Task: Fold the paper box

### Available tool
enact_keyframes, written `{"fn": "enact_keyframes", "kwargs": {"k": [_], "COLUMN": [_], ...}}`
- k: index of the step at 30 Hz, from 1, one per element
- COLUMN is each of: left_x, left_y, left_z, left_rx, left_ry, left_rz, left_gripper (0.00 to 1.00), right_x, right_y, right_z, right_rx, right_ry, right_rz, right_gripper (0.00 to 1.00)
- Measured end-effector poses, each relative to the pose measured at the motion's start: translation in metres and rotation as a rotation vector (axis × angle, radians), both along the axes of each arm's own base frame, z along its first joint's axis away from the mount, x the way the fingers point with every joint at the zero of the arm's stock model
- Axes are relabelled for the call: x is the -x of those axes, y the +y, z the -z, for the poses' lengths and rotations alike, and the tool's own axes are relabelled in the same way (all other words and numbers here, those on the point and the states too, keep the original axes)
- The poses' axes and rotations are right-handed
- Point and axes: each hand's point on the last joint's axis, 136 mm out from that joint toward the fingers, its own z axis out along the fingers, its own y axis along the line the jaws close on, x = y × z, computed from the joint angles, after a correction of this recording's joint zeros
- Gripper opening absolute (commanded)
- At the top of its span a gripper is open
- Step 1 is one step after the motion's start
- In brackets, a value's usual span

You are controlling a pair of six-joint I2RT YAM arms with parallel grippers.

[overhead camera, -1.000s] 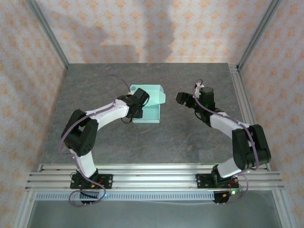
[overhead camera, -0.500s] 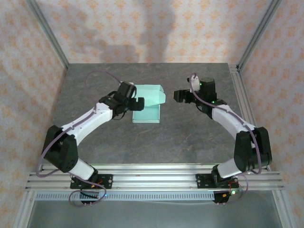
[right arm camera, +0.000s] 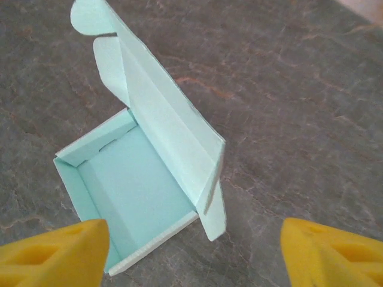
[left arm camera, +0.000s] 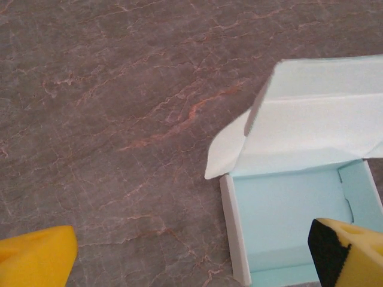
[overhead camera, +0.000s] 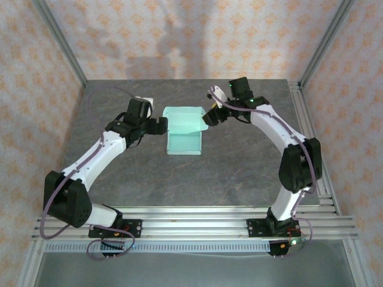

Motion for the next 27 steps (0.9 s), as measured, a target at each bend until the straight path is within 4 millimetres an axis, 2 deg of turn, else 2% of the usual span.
{"fn": "enact_keyframes", "kwargs": {"k": [8,12,17,27], "left_x": [0.015,0.015,0.015,0.016], "left_y": [0.004,0.005,0.004,0.001], "left_z": [0.02,0.02,0.021,0.021], "left_rx": [0.0,-0.002,0.004,0.013], "left_ry": [0.045,0.046,0.048,0.053], "left_rz": [0.008,0.011,0.018,0.028], "left_gripper": [1.0,1.0,1.0,1.0], "right_x": [-0.012,-0.014,-0.015,-0.016], "right_y": [0.007,0.008,0.009,0.01], "right_z": [0.028,0.04,0.052,0.058], "right_rx": [0.096,0.124,0.141,0.16], "right_ry": [0.089,0.122,0.165,0.195], "right_rz": [-0.1,-0.127,-0.141,-0.167], "right_gripper": [0.44,0.3,0.26,0.21]}}
